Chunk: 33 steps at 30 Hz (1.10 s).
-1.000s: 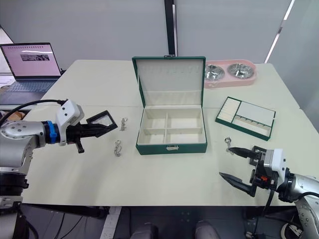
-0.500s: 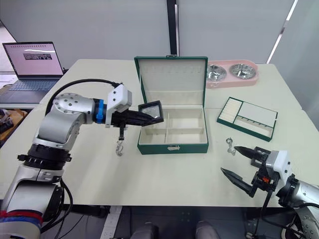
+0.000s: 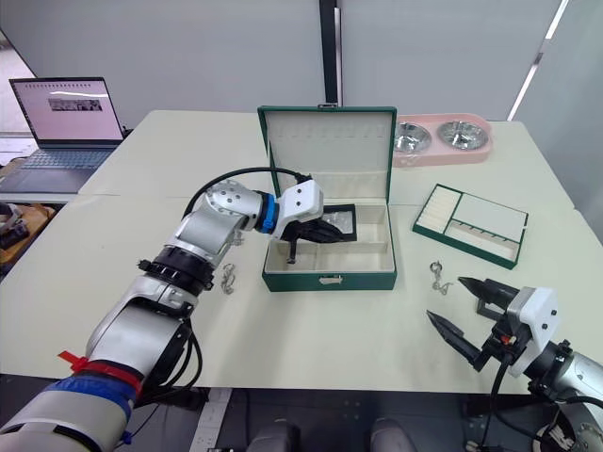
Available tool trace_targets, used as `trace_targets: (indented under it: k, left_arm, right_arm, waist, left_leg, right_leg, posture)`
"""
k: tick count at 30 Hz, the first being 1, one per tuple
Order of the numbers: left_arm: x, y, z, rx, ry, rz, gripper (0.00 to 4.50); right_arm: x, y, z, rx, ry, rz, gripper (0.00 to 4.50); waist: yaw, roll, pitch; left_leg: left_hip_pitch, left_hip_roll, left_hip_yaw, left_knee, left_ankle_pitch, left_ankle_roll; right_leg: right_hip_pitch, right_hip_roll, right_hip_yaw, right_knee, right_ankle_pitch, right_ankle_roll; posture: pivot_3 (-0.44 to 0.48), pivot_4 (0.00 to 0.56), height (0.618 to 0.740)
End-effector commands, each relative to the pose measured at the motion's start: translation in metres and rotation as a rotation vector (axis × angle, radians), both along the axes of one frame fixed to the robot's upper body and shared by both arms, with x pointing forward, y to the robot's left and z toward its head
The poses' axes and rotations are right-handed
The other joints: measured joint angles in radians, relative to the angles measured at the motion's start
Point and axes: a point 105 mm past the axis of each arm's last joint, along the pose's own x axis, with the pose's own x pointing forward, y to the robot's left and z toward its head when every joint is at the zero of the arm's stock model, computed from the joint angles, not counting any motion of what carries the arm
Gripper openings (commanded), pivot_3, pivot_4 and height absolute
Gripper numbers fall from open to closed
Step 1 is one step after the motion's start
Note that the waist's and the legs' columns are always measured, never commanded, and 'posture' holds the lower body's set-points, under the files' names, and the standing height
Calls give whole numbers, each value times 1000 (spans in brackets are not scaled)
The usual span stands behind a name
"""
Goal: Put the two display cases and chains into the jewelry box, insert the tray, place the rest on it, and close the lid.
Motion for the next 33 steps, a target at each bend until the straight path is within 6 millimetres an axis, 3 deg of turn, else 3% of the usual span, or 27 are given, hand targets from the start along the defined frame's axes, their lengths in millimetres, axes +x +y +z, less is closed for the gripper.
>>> trace_targets:
  k: [1,10,33]
  left_arm:
    - [10,-13,11,-3,-81,7,23]
    - [19,-24,6,-4,-87,36,23]
    - [19,-18,-11,21,-43,49,23]
  right_arm:
    - [-3,0,11,-10,-58,-27,4500]
    - [-7,0,11,-10,-51,-51,4500]
    - [-6,4,14,-8,-48,-60,4500]
  waist:
    - [1,-1,0]
    - [-2,-1,0]
    - [-1,-1,0]
  left_leg:
    - [0,0,0,0,0,0]
    - [0,0,0,-1,0,0]
    - [0,0,0,-1,0,0]
  right_leg:
    - [0,0,0,0,0,0]
    - [-1,0,0,0,0,0]
    - [-1,0,0,0,0,0]
  posture:
    - [0,150,740]
    - [0,150,740]
    - [0,150,740]
